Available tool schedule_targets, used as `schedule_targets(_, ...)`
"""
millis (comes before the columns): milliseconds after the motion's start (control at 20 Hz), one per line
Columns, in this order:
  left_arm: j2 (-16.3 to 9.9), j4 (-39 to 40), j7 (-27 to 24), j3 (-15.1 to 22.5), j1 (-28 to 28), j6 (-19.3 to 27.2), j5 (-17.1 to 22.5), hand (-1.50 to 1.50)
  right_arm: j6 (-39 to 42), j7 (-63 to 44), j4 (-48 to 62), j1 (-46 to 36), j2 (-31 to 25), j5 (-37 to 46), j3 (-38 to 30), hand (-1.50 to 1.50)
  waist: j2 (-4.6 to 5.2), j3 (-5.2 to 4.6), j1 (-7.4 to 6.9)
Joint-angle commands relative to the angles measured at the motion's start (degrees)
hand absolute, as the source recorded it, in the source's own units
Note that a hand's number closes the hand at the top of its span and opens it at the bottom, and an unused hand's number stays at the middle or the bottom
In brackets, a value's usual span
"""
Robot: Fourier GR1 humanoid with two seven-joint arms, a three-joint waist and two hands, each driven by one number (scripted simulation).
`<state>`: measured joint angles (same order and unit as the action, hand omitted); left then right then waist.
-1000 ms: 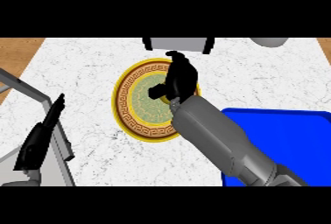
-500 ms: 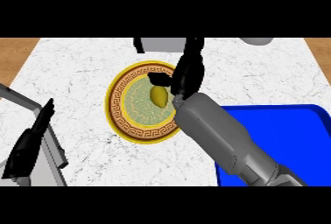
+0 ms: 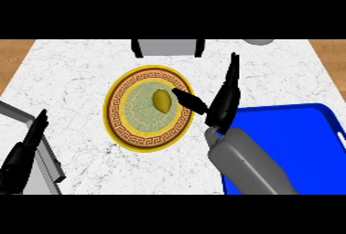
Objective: Pick the lemon from the tray and place it in the plate
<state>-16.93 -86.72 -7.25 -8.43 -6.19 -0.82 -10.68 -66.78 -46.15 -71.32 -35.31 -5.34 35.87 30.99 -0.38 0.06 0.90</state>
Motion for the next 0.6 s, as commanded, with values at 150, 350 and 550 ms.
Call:
schedule_targets(150, -0.4, -4.8, 2.3, -0.9, -1.8, -1.8, 1.6, 0.00, 0.2, 7.0, -23.4, 19.1, -13.2, -4.1, 2.7, -1.50, 0.03, 0.00, -0.30)
schedule_targets(350, 1.8, -3.3, 1.2, 1.2, -0.1, -0.7, -1.5, 0.00, -1.5, 16.9, -25.0, 23.7, -16.1, -12.9, 1.4, -1.50, 0.37, 0.00, -1.01)
schedule_targets(550, 1.9, -3.1, 1.2, 0.6, -0.3, -1.0, -1.3, 0.00, -0.8, 23.9, -32.8, 32.6, -22.5, -21.0, -0.2, -1.50, 0.34, 0.03, -0.78)
